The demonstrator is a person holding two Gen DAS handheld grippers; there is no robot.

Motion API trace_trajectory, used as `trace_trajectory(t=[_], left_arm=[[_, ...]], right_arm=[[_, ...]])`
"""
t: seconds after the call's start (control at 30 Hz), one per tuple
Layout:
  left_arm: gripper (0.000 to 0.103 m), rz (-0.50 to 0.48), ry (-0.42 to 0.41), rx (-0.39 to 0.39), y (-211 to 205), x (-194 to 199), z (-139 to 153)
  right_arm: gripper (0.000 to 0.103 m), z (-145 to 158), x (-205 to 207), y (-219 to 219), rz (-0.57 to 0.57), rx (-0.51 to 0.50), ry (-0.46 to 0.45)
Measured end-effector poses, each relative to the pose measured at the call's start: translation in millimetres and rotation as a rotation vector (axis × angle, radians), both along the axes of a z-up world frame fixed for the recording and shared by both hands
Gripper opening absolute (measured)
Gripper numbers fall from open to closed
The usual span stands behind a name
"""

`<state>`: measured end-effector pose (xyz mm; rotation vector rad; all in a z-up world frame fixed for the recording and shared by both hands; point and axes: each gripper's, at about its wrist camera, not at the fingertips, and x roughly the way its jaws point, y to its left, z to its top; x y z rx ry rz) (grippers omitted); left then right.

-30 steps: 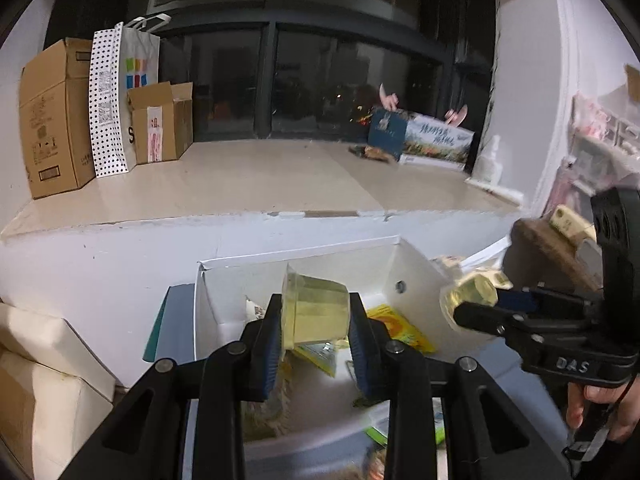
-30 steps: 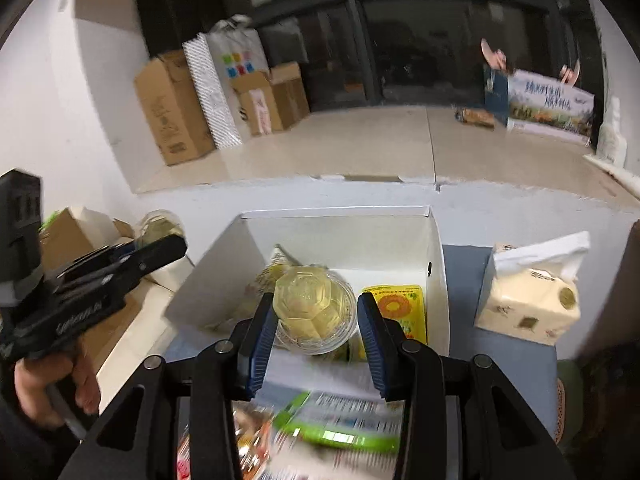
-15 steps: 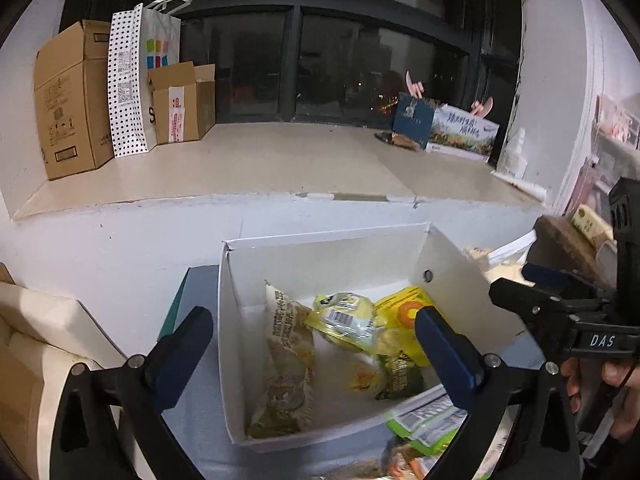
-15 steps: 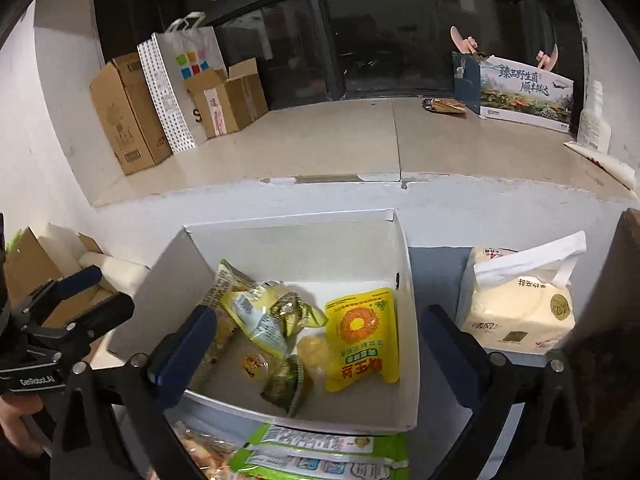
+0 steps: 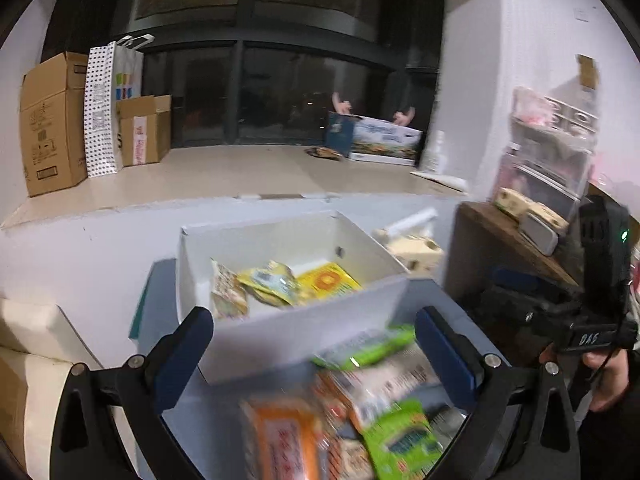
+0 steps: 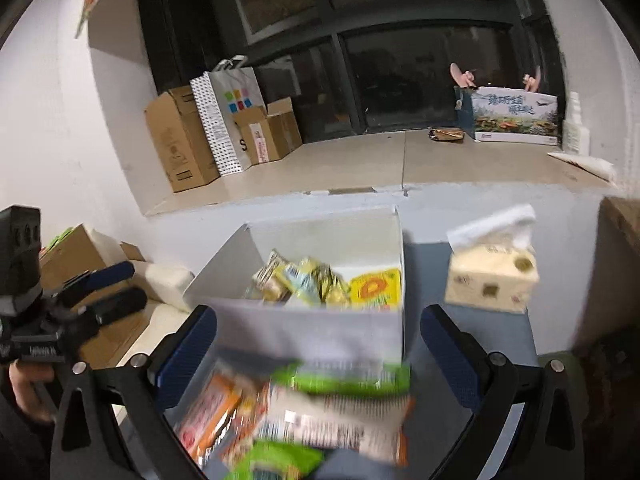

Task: Organize snacks
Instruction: 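Grasp the long green snack stick with the right tool, then grasp the orange cake pack with the left tool while the right tool lifts the green stick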

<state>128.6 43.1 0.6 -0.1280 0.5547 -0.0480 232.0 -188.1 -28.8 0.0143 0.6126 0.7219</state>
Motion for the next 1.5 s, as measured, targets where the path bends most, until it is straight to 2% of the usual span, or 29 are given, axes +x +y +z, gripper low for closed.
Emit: trace_trajectory(t=[0.17, 0.23, 0.33, 0.4, 0.53, 0.7, 0.9, 0.97, 1.0, 1.03, 1.07, 1.1, 1.2, 1.23, 1.3, 1.37, 1.5], left_arm=[[0.103, -0.041, 0.009, 0.011, -21.0, -37.7, -15.1], [0.103, -0.047, 0.008, 0.034, -27.8, -49.8, -20.4], [0.103, -0.041, 0.018, 0.048, -32.3, -61.4, -28.4], [0.103, -0.040, 0.034, 0.028, -31.1, -64.6, -34.8], [0.103, -0.038, 0.054, 0.011, -30.7, -65.7, -43.9], [0.103, -0.037, 0.073, -0.002, -28.0, -67.3, -50.9], [0.103, -0.012, 0.086, -0.030, -18.7, -67.0, -58.6], [0.103, -0.011, 0.093, -0.039, -17.5, -66.6, -61.3], [0.103, -0.010, 0.093, -0.040, -17.7, -66.9, -62.0], [0.103, -0.010, 0.096, -0.039, -17.8, -66.8, -63.4], [0.103, -0.006, 0.097, -0.038, -18.3, -66.7, -64.3], [0.103, -0.002, 0.099, -0.042, -18.1, -67.1, -65.8], [0.103, 0.007, 0.104, -0.044, -15.7, -68.8, -68.5], [0.103, 0.011, 0.108, -0.039, -14.4, -68.9, -69.2], [0.103, 0.023, 0.120, -0.034, -9.9, -68.5, -73.5], [0.103, 0.035, 0.140, -0.043, -4.9, -67.2, -78.6], [0.103, 0.023, 0.194, -0.049, -0.4, -57.7, -93.7]], right_arm=[[0.103, -35.1, -35.5, -24.6, -0.003, -0.069, 0.014], [0.103, -48.5, -41.0, -27.6, -0.005, -0.130, -0.006], [0.103, -58.9, -42.5, -23.4, 0.001, -0.282, -0.077], [0.103, -59.8, -35.8, -13.6, 0.044, -0.349, -0.139], [0.103, -67.7, -6.8, 16.9, 0.088, -0.472, -0.176], [0.103, -93.0, 21.6, 63.0, 0.171, -0.710, -0.250], [0.103, -112.7, 44.3, 87.4, 0.224, -0.794, -0.245], [0.101, -116.1, 51.2, 91.3, 0.230, -0.792, -0.217], [0.093, -119.5, 56.8, 93.8, 0.237, -0.794, -0.193], [0.078, -120.3, 60.6, 97.0, 0.243, -0.801, -0.180], [0.068, -125.1, 65.4, 99.7, 0.276, -0.798, -0.134], [0.041, -126.7, 67.0, 100.6, 0.301, -0.774, -0.098], [0.036, -125.1, 61.2, 100.4, 0.306, -0.770, -0.107], [0.030, -120.2, 57.6, 96.7, 0.313, -0.735, -0.105], [0.025, -107.4, 49.2, 85.9, 0.304, -0.678, -0.109], [0.022, -94.8, 39.8, 75.4, 0.287, -0.646, -0.133], [0.016, -54.8, 16.6, 35.7, 0.210, -0.477, -0.144]])
